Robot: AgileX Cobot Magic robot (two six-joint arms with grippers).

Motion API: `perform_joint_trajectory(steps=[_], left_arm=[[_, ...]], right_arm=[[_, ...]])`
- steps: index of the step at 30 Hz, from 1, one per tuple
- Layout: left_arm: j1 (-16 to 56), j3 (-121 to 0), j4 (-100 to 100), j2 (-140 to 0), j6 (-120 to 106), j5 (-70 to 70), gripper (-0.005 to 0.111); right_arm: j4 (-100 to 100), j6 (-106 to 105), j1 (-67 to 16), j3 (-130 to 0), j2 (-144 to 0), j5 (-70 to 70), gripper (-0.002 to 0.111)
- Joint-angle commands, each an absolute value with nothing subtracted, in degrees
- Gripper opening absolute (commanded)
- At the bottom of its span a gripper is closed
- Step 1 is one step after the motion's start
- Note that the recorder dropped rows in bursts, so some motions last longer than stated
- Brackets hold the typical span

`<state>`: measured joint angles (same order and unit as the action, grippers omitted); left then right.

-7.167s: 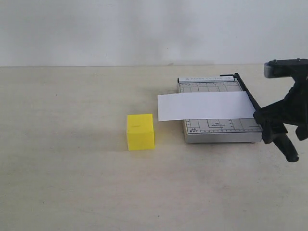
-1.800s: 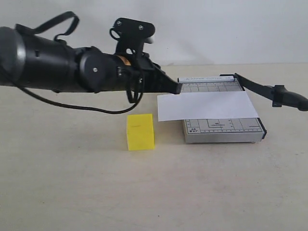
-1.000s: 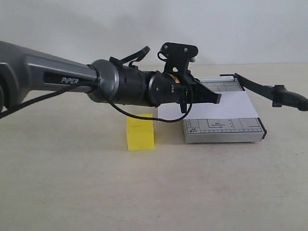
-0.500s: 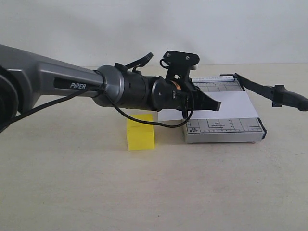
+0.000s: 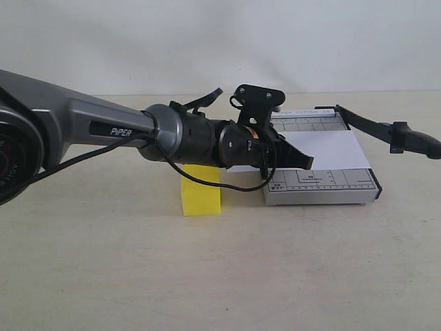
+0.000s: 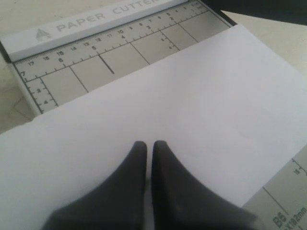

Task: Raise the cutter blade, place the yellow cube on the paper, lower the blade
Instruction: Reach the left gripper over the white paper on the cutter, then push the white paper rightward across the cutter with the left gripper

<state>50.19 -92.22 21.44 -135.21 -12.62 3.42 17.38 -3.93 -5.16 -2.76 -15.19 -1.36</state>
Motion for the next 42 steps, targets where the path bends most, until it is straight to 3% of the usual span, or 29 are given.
perform_joint_trajectory(steps=[1, 23, 36, 38, 42], left_arm=[[50.41, -92.41, 21.53, -135.47, -12.93, 3.22, 0.005], [52.74, -104.59, 21.53, -141.31, -10.72, -3.18, 0.005], [51.8, -106.36, 21.16, -137.49, -9.9, -5.83, 0.005], [50.99, -106.36, 21.16, -136.0, -10.68, -8.44, 0.01], [48.92, -106.36, 21.16, -132.4, -11.35, -16.55, 0.034]], right_arm=[[17.42, -3.82, -5.15, -2.75, -15.05, -1.41, 0.0], [17.42, -3.72, -5.15, -2.75, -15.05, -1.52, 0.0], [17.42, -3.73, -5.15, -2.75, -15.05, -1.56, 0.0], [17.42, -3.73, -5.15, -2.75, -15.05, -1.56, 0.0], [17.42, -3.73, -5.15, -2.75, -15.05, -1.56, 0.0]])
